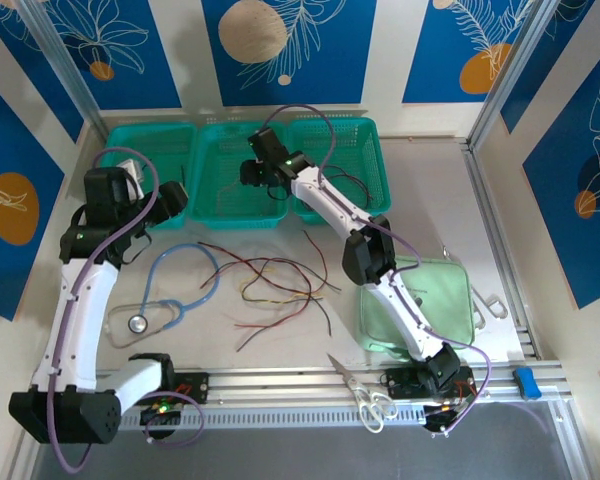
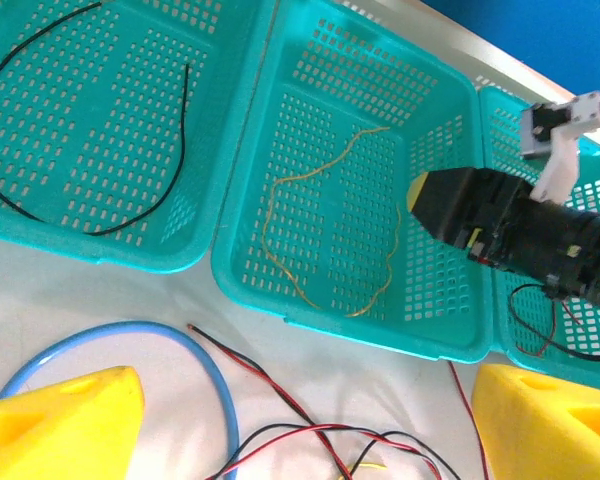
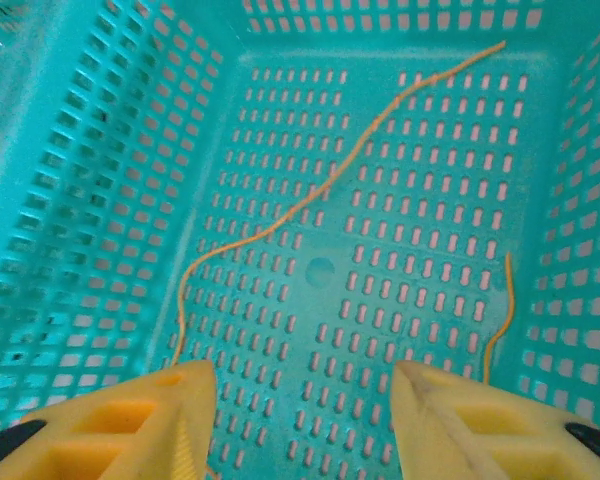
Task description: Untangle the cables
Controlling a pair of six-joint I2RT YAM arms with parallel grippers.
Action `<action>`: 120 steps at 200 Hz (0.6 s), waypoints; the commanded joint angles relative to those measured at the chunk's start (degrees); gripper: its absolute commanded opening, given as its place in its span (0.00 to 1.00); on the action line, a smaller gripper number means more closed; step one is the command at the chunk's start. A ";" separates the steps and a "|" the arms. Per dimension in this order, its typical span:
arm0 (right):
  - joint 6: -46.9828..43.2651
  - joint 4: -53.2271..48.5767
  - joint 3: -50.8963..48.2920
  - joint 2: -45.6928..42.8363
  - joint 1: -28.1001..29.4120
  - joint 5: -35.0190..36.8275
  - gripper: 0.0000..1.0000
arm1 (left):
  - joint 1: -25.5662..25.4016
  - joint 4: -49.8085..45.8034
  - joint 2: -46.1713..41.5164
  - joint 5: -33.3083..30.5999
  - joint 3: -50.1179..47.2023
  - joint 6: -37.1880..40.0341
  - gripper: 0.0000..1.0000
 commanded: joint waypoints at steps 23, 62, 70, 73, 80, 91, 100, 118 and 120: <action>-8.33 -0.85 -4.51 -16.20 2.30 1.12 0.50 | -1.39 -4.46 -3.33 2.19 -0.25 -0.64 0.84; -6.08 -7.77 -19.99 -29.92 4.68 4.58 0.47 | -2.68 -5.97 -6.38 6.14 -3.80 -1.94 0.83; -5.14 -7.98 -25.67 -33.58 5.10 3.97 0.46 | -3.21 -5.70 -7.22 6.39 -5.07 -2.45 0.83; -4.93 -7.65 -28.08 -35.12 5.31 3.66 0.46 | -3.46 -5.59 -7.60 6.41 -5.52 -2.68 0.83; -4.78 -6.26 -34.19 -38.85 5.97 3.07 0.46 | -4.01 -5.30 -8.39 6.50 -6.57 -3.37 0.83; -5.79 -2.37 -44.56 -44.77 7.47 1.67 0.46 | -4.88 -5.10 -9.45 7.00 -8.12 -4.12 0.83; -7.06 1.64 -52.96 -49.60 9.18 1.39 0.45 | -5.34 -5.12 -10.40 7.35 -9.09 -4.50 0.83; -11.91 9.68 -68.62 -57.79 12.72 0.32 0.45 | -5.52 -5.00 -11.98 8.96 -11.58 -5.16 0.83; -12.32 10.53 -70.22 -58.66 13.15 0.24 0.45 | -5.53 -4.85 -12.21 9.20 -11.93 -5.30 0.83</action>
